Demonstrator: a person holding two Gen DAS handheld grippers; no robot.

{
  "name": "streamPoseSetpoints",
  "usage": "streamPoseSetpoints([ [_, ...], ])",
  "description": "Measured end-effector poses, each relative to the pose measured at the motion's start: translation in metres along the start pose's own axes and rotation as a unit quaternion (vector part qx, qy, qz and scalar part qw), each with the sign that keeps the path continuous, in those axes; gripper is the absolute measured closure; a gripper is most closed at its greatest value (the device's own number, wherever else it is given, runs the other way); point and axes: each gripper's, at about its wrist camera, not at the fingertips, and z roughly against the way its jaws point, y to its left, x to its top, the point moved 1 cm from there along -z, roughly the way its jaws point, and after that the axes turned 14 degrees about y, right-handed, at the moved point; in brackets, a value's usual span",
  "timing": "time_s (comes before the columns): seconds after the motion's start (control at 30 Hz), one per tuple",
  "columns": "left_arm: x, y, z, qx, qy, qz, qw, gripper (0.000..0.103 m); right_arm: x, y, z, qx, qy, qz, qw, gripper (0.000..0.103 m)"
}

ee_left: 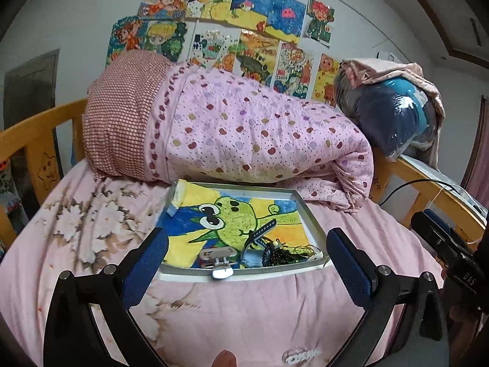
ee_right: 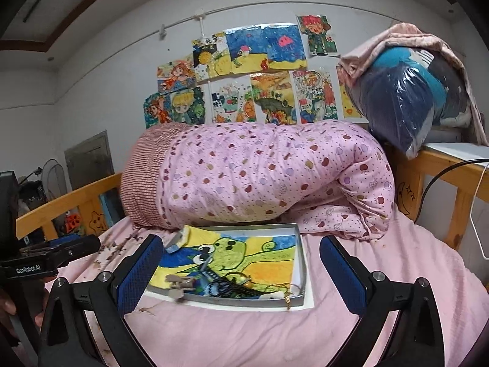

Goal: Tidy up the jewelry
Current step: 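Withdraw both tools from the tray toward the white keychain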

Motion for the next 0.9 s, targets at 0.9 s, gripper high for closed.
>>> streamPoseSetpoints([
  [0.9,-0.092,0.038,0.066,0.022,0.026,-0.022,0.9992,0.002,-0.066,0.052,0.048,0.002,0.098,0.047,0.994,0.000],
])
